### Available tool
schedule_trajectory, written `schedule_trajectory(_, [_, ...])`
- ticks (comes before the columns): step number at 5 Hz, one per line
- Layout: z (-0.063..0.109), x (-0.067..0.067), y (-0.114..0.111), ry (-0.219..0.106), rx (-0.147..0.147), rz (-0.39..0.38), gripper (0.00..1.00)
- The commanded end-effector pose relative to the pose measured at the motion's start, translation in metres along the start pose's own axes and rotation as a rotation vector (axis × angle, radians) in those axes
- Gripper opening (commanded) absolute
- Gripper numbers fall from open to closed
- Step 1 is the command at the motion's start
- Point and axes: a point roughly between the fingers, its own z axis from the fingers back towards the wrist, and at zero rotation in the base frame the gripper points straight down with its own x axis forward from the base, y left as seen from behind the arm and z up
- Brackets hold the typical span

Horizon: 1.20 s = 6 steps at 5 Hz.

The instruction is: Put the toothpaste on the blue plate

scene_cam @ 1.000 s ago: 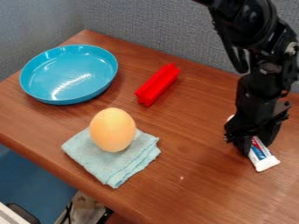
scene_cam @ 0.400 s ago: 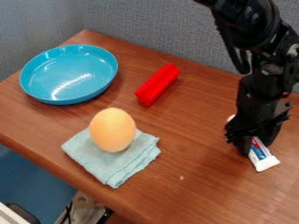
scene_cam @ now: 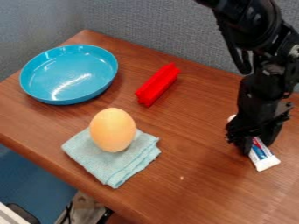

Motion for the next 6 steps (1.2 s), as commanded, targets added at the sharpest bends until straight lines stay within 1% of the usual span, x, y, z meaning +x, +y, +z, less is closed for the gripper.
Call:
schedule_trajectory(1, [0.0002,-0.0047,-0.0020,-0.009,0.004,-0.027,0.00])
schedule_trajectory(2, [-0.0010,-0.0045,-0.0013,-0.011,0.012,-0.028,1.00])
schedule_trajectory(3, [-0.0010,-0.0038,-0.0012,-0.012,0.018,-0.028,0.00])
schedule_trajectory(6, [0.0088,-0.0012,0.0044,-0.014,0.032,-0.056,0.00])
